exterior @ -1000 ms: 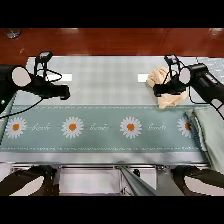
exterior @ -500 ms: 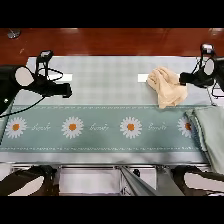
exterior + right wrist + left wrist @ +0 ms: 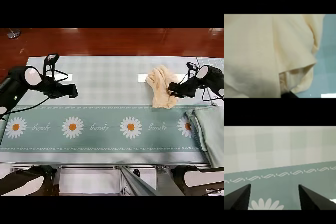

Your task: Fold the shirts.

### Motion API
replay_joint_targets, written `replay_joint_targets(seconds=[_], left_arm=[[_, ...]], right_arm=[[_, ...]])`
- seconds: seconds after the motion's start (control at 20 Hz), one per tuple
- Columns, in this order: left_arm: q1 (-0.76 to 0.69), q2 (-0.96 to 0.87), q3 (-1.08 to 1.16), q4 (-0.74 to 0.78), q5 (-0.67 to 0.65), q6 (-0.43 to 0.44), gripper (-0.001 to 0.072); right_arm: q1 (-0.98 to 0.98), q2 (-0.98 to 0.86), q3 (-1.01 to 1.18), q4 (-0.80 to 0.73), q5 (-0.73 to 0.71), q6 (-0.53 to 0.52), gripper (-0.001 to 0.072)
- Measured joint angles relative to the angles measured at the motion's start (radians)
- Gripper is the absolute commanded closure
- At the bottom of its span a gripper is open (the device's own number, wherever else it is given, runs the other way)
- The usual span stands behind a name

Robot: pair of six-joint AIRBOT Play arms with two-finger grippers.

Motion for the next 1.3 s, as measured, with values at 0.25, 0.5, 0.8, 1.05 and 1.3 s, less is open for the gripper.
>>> replay_joint_targets(seconds=[0.25, 0.5, 0.8, 1.05, 1.3], left_arm=[[0.042, 0.082, 0.000, 0.016, -0.087, 0.055, 0.0005], [0.082, 0.341, -0.045, 0.020, -0.154, 0.092, 0.0005], [0.092, 0.615, -0.217, -0.041, -0.163, 0.090, 0.0005], [0.092, 0.675, -0.318, -0.100, -0.141, 0.079, 0.0005], [0.092, 0.685, -0.377, -0.145, -0.096, 0.076, 0.0005]], right_arm=[[-0.002, 0.109, 0.153, 0.093, 0.103, -0.116, 0.0690], [0.027, 0.330, 0.384, 0.121, 0.137, -0.173, 0.0691], [0.135, 0.527, 0.571, 0.102, 0.223, -0.194, 0.0690], [0.327, 0.591, 0.559, 0.087, 0.419, -0.172, 0.0691], [0.592, 0.595, 0.277, 0.036, 0.426, -0.061, 0.0690]])
